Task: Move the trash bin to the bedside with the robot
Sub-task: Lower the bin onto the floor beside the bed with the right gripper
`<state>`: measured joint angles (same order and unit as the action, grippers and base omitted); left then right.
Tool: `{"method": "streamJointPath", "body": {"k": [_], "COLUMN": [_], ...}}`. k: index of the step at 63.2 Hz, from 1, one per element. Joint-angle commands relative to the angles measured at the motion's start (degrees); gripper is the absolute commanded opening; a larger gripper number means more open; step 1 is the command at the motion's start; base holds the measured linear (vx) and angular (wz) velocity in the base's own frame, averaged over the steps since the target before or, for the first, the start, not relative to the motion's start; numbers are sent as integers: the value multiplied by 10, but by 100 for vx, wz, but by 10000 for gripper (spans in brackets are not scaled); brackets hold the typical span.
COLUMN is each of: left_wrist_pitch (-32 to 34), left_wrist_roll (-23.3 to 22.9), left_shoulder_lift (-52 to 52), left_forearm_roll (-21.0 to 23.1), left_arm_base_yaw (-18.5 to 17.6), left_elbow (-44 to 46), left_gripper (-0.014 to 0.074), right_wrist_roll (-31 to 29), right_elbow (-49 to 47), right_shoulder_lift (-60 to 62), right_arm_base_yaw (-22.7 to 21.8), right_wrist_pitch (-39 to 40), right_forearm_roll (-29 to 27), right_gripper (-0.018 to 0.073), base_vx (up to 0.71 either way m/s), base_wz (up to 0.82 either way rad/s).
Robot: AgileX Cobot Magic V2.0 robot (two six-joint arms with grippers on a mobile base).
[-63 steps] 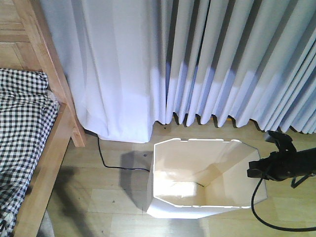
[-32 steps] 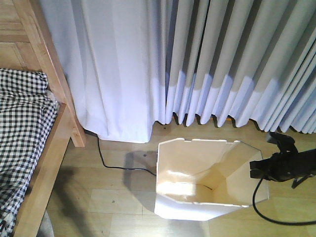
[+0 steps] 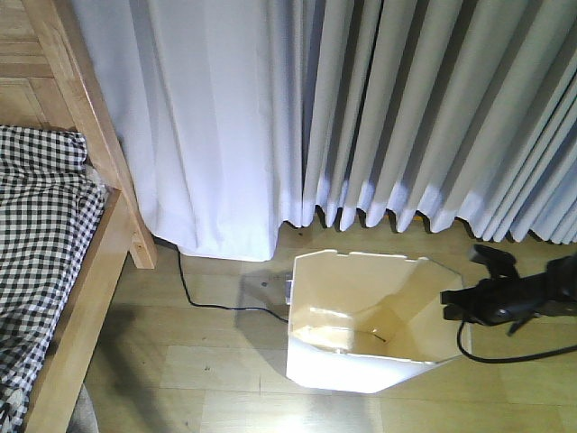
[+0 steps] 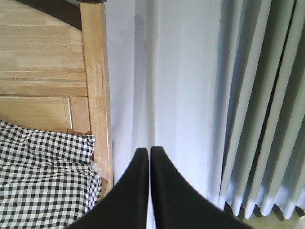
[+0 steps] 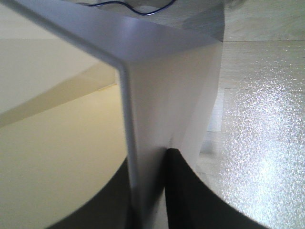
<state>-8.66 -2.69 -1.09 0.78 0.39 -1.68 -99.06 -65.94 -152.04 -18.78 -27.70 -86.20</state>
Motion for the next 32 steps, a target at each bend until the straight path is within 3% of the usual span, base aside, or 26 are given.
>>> {"method": "streamJointPath", "body": {"k": [1,9,32], "left_wrist_pitch": [45,45,45], "left_wrist_roll": [-5,-5,-5], "left_shoulder_lift": [-6,-6,-6], "left_forearm_roll": [2,2,2], "left_arm_base_yaw": [-2,-2,-2], "left_elbow": [-16,-16,-16], "left_gripper": [-6,-6,-6], "right_wrist_roll": [52,118,162], "right_elbow": [-49,-104,-212], "right_shoulder_lift": [12,-29,-113], "right_arm_base_yaw": [26,44,80], "right_wrist_pitch": [-104,-88,-71], "right_forearm_roll": [-26,-22,18], "right_gripper": [-6,-6,-6], "base_vx": [0,0,0], "base_wz": [0,0,0]}}
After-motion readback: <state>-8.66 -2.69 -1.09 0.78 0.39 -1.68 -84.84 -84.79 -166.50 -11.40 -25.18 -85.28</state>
